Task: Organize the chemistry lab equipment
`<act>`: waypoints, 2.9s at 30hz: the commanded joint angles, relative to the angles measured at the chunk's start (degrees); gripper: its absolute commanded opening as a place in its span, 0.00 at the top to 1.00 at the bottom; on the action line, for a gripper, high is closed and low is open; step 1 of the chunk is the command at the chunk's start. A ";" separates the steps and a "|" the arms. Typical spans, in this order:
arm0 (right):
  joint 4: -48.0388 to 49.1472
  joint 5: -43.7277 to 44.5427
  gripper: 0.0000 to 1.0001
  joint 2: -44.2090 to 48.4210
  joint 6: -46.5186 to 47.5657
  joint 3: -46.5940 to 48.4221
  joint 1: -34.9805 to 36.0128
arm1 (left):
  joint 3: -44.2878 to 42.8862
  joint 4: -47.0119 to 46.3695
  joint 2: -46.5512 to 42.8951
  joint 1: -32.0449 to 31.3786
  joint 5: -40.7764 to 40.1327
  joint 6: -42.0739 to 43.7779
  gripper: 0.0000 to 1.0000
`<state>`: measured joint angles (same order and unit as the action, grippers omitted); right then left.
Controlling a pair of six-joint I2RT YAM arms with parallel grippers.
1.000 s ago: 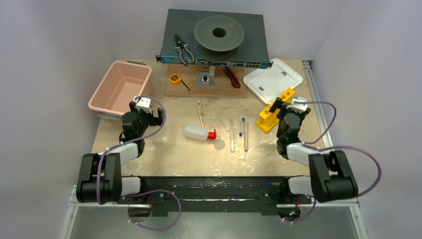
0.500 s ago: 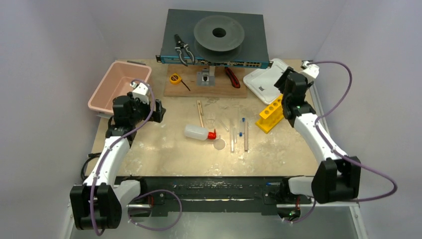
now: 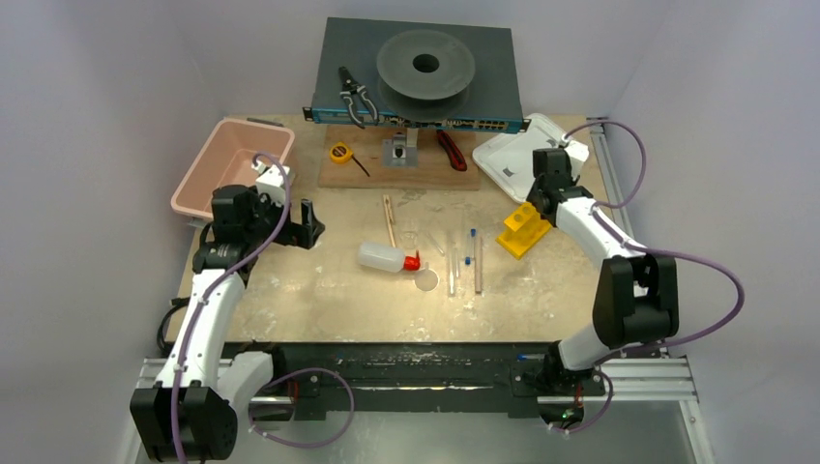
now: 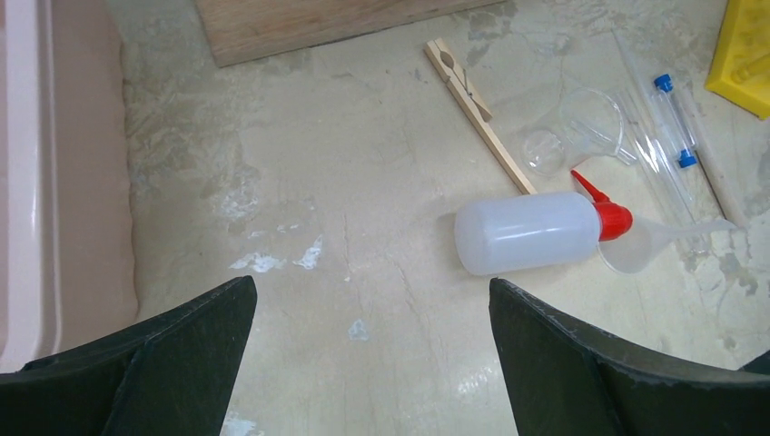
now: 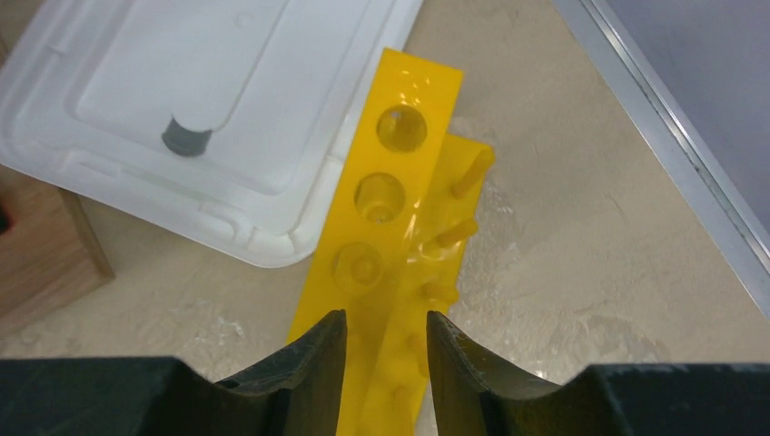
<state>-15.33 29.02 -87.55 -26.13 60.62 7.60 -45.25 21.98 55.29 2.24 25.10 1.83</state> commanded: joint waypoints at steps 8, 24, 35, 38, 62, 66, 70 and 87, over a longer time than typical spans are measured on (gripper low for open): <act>-5.96 9.05 0.57 5.07 -4.77 -0.80 -0.26 | -3.29 8.04 -2.17 0.31 3.64 1.51 0.00; 0.00 10.46 0.62 -0.85 -6.98 -2.42 -2.26 | -4.29 14.52 -3.40 0.32 8.82 5.60 0.00; 2.87 6.66 0.73 -3.66 -8.70 -3.01 -2.33 | -4.32 14.91 -3.59 0.35 9.13 6.73 0.00; 2.59 6.19 0.81 -2.10 -10.29 -4.33 -2.33 | -4.19 14.88 -3.56 0.37 9.55 7.28 0.00; 2.65 6.73 0.55 12.98 -9.31 -5.67 9.72 | -3.23 14.44 -3.80 0.34 6.65 9.61 0.00; 2.58 3.68 0.46 5.82 -7.43 1.09 4.51 | -3.22 14.43 -3.62 0.38 6.98 8.96 0.00; 9.18 -1.08 0.44 2.14 -7.03 -0.31 0.68 | -2.97 14.94 -3.69 0.31 6.84 8.77 0.00; 6.96 5.76 0.36 -11.84 -8.53 16.83 -4.63 | -2.60 16.11 -3.22 0.37 9.64 9.13 0.00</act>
<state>-9.76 30.74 -99.02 -34.92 72.95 3.31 -47.24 38.46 52.01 2.24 32.03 10.59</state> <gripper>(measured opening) 0.688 0.998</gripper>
